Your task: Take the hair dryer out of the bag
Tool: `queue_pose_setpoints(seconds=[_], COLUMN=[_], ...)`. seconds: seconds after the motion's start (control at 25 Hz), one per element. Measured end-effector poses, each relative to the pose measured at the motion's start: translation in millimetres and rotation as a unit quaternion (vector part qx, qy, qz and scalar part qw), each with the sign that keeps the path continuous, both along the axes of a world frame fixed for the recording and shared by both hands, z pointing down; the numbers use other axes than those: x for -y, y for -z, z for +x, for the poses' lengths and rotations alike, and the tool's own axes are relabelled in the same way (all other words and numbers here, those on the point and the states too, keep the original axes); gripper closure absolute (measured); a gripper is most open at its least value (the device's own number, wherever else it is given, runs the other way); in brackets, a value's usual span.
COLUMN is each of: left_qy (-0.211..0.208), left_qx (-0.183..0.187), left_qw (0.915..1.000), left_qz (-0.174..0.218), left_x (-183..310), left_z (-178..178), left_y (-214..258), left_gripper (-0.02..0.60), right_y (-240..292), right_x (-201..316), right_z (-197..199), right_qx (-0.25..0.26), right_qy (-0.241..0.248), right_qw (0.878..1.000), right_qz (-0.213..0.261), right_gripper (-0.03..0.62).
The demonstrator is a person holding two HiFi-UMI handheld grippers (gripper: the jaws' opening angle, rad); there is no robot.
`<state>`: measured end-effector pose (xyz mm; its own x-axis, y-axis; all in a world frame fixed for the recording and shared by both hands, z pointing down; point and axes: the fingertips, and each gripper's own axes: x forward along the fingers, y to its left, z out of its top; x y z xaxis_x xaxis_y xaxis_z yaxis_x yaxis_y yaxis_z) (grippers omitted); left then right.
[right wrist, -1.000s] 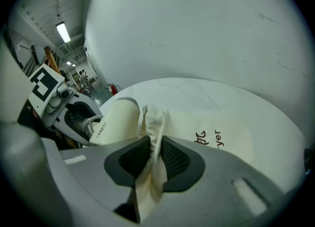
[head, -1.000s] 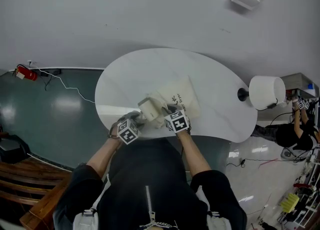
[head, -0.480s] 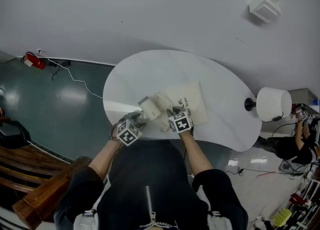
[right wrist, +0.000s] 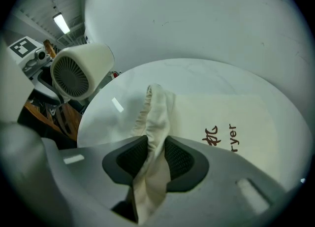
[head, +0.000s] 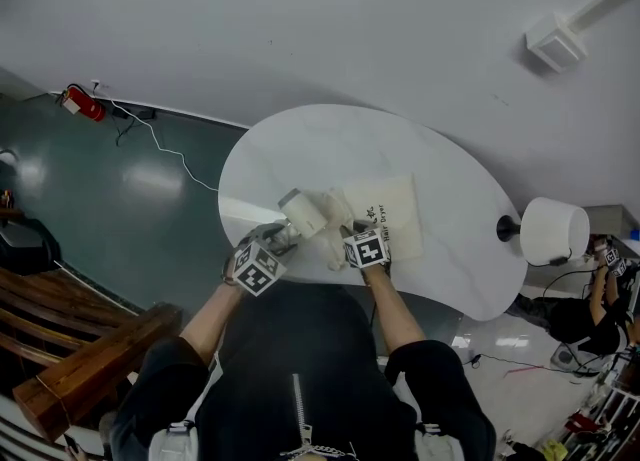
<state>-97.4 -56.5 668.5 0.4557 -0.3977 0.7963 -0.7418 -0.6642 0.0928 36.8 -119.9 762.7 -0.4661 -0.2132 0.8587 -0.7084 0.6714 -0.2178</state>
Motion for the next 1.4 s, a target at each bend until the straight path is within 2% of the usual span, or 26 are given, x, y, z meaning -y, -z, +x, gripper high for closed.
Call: queue_pose_setpoints(seconds=[0.28, 0.48, 0.72, 1.0, 1.12, 1.24, 1.4], left_qy=[0.055, 0.074, 0.086, 0.091, 0.093, 0.091, 0.091], left_qx=[-0.044, -0.062, -0.073, -0.075, -0.081, -0.086, -0.100], left_qw=[0.9972, 0.9948, 0.9928, 0.9917, 0.9906, 0.9893, 0.9857], left_qz=[0.024, 0.032, 0.039, 0.050, 0.060, 0.075, 0.101], left_x=[18, 31, 42, 54, 61, 68, 78], left_z=[-12, -20, -28, -34, -32, -30, -25], left_y=[28, 36, 43, 50, 57, 67, 89], left_gripper=[0.362, 0.362, 0.362, 0.362, 0.362, 0.362, 0.362], right_y=[-10, 10, 47, 102, 126, 157, 192], right_x=[-6, -5, -1, 16, 24, 34, 42], right_z=[2, -1, -6, -12, -15, -15, -17], right_qx=[0.018, 0.037, 0.070, 0.120, 0.138, 0.143, 0.164], right_qy=[-0.013, -0.013, -0.031, -0.049, -0.052, -0.061, -0.071], right_qw=[1.000, 0.999, 0.996, 0.987, 0.981, 0.971, 0.957], right_qz=[-0.018, 0.005, 0.049, 0.099, 0.124, 0.179, 0.227], right_gripper=[0.482, 0.470, 0.468, 0.472, 0.510, 0.589, 0.591])
